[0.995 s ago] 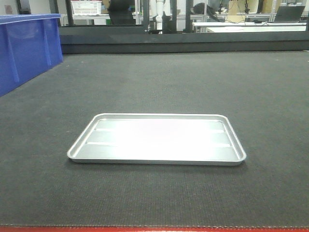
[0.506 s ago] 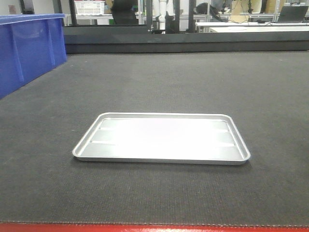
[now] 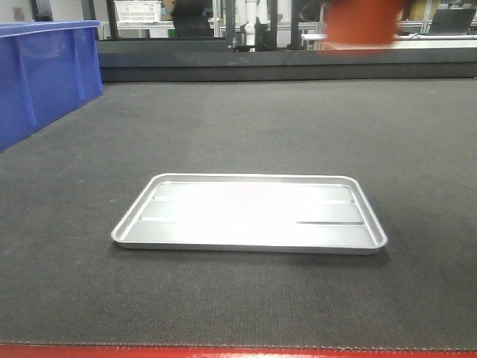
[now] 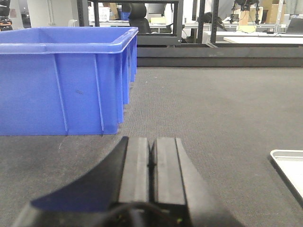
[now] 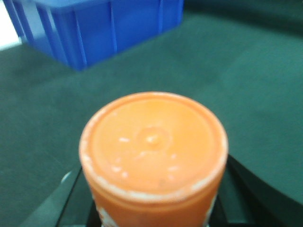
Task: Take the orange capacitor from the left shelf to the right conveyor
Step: 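Lower the held capacitor onto the silver tray with the right gripper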
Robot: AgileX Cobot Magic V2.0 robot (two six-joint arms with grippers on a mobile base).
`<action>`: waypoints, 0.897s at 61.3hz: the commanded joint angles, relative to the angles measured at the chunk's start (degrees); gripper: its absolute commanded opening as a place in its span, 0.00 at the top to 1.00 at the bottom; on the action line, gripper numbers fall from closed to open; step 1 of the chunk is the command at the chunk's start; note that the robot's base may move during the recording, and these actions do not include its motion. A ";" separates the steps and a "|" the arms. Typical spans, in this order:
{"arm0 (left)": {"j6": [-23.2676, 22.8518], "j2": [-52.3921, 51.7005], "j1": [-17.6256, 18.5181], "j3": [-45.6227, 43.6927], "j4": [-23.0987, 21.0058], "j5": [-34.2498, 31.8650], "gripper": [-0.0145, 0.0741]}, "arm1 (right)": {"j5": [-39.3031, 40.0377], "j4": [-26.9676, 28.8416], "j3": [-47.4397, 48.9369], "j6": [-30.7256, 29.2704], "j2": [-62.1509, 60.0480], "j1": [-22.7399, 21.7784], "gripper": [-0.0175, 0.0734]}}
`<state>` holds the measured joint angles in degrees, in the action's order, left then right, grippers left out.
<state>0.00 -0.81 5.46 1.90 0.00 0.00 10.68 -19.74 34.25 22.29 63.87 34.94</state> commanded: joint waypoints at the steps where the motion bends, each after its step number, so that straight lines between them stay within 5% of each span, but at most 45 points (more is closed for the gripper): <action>1: 0.00 0.58 0.17 -0.45 -0.31 -5.16 0.95 | 13.68 -0.48 3.41 -0.20 7.23 -2.08 0.75; 11: 0.00 0.58 0.17 -0.45 -0.31 -5.16 0.95 | 23.18 -0.48 5.70 -0.20 19.43 -4.61 0.75; 27: 0.00 0.58 0.17 -0.45 -0.31 -5.16 0.95 | 23.55 -0.48 6.04 -0.20 29.62 -4.72 0.71; 33: 0.00 0.58 0.17 -0.45 -0.31 -5.16 0.95 | 23.94 -0.48 6.03 -0.20 30.88 -4.72 0.59; 44: 0.00 0.58 0.17 -0.45 -0.31 -5.16 0.95 | 25.69 -0.16 6.03 -0.20 31.00 -4.72 0.09; 55: 0.00 0.58 0.17 -0.45 -0.31 -5.16 0.95 | 26.50 -0.16 6.03 -0.20 31.00 -4.72 0.11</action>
<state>0.00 -0.81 5.46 1.90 0.00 0.00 32.04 -20.20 38.66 22.29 97.14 30.64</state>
